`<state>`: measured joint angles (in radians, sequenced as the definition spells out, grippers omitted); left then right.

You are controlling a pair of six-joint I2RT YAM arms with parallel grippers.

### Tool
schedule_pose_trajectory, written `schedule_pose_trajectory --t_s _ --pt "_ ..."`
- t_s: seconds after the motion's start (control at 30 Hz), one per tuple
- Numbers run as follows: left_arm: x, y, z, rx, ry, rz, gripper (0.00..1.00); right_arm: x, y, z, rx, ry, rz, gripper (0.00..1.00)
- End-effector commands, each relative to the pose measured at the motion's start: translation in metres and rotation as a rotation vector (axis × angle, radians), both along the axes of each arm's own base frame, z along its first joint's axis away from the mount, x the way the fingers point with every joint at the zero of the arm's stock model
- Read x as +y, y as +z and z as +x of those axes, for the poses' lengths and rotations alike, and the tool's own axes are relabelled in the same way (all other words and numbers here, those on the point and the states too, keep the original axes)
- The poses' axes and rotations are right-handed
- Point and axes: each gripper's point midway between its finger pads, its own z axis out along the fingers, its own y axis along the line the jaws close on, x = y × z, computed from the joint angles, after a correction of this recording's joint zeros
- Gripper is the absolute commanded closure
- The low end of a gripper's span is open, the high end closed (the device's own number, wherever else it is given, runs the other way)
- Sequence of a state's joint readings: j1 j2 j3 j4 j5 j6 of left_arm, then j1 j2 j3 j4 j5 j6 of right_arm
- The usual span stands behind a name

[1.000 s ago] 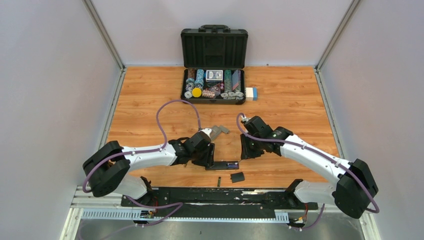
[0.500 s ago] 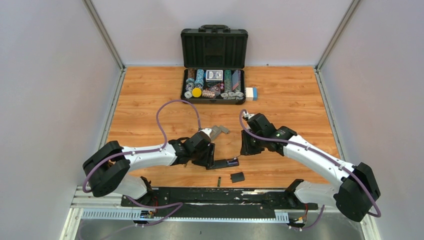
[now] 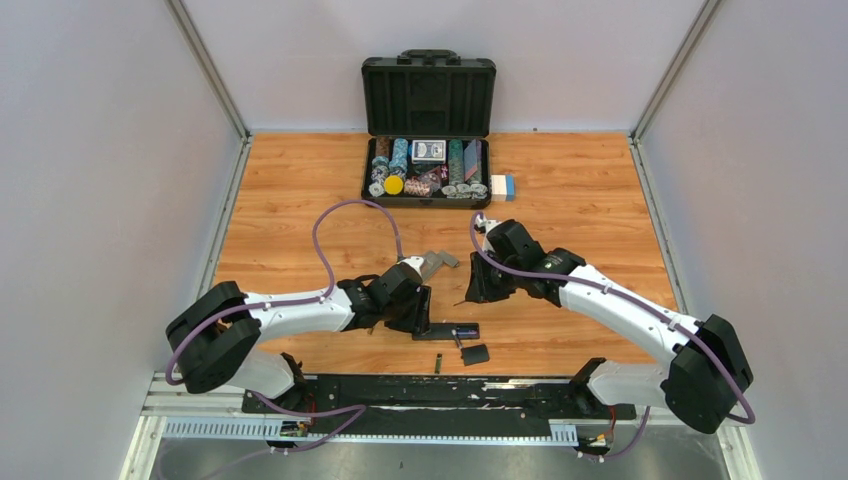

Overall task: Unload the batteries from the remote control
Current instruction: Unload the battery from the remote control.

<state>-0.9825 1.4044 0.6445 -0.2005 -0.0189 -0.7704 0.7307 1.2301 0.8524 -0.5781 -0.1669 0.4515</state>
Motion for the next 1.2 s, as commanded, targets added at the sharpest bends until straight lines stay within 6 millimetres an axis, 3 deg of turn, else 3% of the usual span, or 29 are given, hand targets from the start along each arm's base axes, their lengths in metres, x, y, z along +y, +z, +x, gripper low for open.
schedule_pose_trajectory --t_s 0.0,0.13,0.3,0.57,0.8,1.17 --pt "0.010 -0.012 -0.007 0.030 0.010 0.053 0.42 0.009 0.019 0.013 -0.053 -0.008 0.042 1.00" --pt "0.010 -0.011 -0.007 0.025 0.010 0.053 0.40 0.009 0.020 0.003 -0.035 0.040 0.048 1.00" --pt "0.008 -0.006 -0.004 0.007 0.007 0.037 0.37 0.010 0.019 -0.023 0.026 0.143 0.090 1.00" --pt "0.008 0.002 0.001 -0.027 0.010 0.026 0.35 -0.008 0.004 -0.053 0.114 0.201 0.039 1.00" --pt "0.006 0.002 0.000 -0.022 -0.001 0.024 0.35 -0.014 -0.008 -0.050 0.128 0.172 -0.012 1.00" --pt "0.002 0.001 -0.002 -0.009 -0.023 0.019 0.34 -0.003 -0.013 -0.040 0.125 0.178 -0.002 1.00"
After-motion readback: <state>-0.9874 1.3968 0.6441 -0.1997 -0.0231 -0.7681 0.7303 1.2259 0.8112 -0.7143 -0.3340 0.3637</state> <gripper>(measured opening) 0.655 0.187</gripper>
